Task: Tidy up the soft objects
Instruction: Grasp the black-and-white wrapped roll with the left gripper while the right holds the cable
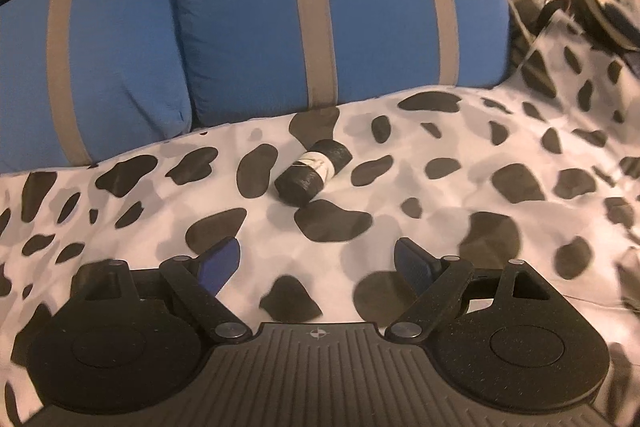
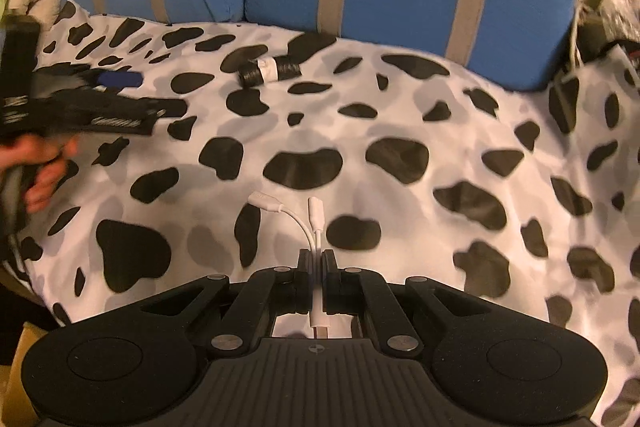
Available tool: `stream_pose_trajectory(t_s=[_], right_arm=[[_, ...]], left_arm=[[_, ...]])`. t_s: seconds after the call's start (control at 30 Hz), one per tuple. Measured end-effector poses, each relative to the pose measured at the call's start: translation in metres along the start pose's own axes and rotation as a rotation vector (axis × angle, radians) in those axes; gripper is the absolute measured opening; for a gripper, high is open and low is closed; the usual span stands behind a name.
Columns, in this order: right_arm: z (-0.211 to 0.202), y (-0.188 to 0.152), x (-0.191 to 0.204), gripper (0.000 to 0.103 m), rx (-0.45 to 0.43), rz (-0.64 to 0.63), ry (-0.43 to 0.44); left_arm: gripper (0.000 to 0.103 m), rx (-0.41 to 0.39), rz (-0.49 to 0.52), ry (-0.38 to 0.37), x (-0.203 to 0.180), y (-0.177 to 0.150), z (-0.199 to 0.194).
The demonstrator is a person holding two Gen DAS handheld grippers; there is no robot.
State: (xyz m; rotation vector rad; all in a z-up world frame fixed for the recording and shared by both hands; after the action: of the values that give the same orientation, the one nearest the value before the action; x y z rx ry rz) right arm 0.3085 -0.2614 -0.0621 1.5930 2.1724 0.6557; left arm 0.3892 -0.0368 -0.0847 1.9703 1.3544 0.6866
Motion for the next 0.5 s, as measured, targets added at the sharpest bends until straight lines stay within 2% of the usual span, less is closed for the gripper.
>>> stream_pose_trajectory(t_s=[0.33, 0.5], right_arm=[[-0.006, 0.001, 0.005, 0.006, -0.002, 0.001, 0.057], [-0.006, 0.004, 0.012, 0.006, -0.004, -0.013, 0.082]], left_arm=[[0.085, -0.005, 0.108, 0.069, 0.011, 0.019, 0.062], [0.085, 0.008, 0.2, 0.062, 0.009, 0.03, 0.094]])
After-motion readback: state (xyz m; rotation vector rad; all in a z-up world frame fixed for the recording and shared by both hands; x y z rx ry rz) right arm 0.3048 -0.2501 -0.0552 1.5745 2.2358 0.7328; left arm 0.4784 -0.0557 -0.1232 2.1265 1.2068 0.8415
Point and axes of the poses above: each gripper's, at about its wrist camera, not at the fingertips, and z roughly the way its jaws point, x to its left, y to its top, the point moved 7 cm from there along z, roughly the way its jaws point, and after that the axes turned 4 degrees about -y, right-handed, at the moved point
